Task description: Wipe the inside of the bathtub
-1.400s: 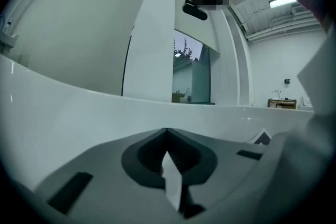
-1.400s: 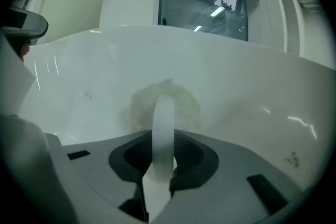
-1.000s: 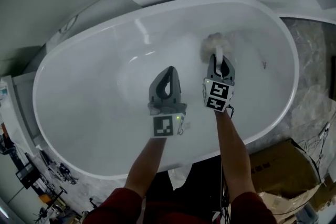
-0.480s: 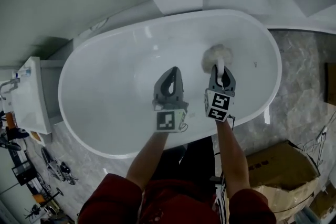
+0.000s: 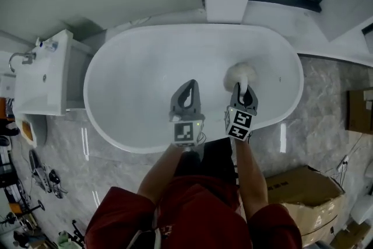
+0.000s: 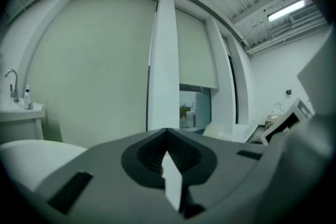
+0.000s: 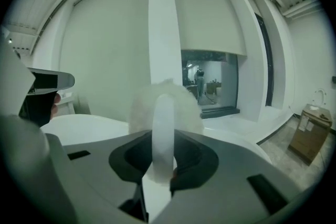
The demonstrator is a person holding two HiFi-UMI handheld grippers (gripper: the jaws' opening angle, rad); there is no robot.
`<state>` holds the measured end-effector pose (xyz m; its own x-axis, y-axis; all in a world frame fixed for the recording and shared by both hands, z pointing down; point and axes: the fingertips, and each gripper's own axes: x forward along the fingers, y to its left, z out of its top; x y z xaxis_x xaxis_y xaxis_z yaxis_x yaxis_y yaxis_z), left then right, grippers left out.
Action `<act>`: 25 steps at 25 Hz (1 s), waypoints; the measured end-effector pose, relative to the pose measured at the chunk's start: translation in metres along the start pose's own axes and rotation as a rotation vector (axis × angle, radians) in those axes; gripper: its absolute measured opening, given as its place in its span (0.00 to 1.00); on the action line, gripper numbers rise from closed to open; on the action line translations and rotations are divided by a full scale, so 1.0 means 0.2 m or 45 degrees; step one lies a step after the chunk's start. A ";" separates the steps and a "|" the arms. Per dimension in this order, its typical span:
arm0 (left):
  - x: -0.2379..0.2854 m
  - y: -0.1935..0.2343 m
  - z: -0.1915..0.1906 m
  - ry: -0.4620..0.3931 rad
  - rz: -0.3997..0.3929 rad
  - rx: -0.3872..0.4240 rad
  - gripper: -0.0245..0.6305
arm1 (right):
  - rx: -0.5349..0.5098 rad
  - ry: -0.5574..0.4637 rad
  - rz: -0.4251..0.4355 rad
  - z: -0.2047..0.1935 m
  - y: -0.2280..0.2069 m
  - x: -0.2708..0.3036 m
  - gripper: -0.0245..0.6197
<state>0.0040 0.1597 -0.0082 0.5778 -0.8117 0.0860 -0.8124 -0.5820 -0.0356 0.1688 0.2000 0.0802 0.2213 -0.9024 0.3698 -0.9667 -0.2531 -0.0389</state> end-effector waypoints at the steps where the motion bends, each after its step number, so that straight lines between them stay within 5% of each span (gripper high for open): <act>1: -0.06 0.04 0.05 -0.003 0.016 -0.006 0.06 | -0.012 -0.005 0.010 0.02 0.04 -0.05 0.18; 16: -0.81 0.37 0.41 -0.144 0.032 0.058 0.06 | -0.212 -0.257 0.154 0.50 0.70 -0.88 0.18; 20: -0.95 0.37 0.45 -0.134 0.056 -0.034 0.06 | -0.245 -0.277 0.182 0.60 0.71 -1.06 0.18; 25: -1.08 0.33 0.51 -0.149 0.053 0.003 0.06 | -0.212 -0.317 0.206 0.65 0.69 -1.24 0.18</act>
<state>-0.1658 0.2914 -0.1302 0.5491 -0.8351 -0.0323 -0.8356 -0.5479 -0.0394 -0.0021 0.3439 -0.1380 0.0680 -0.9889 0.1321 -0.9950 -0.0577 0.0810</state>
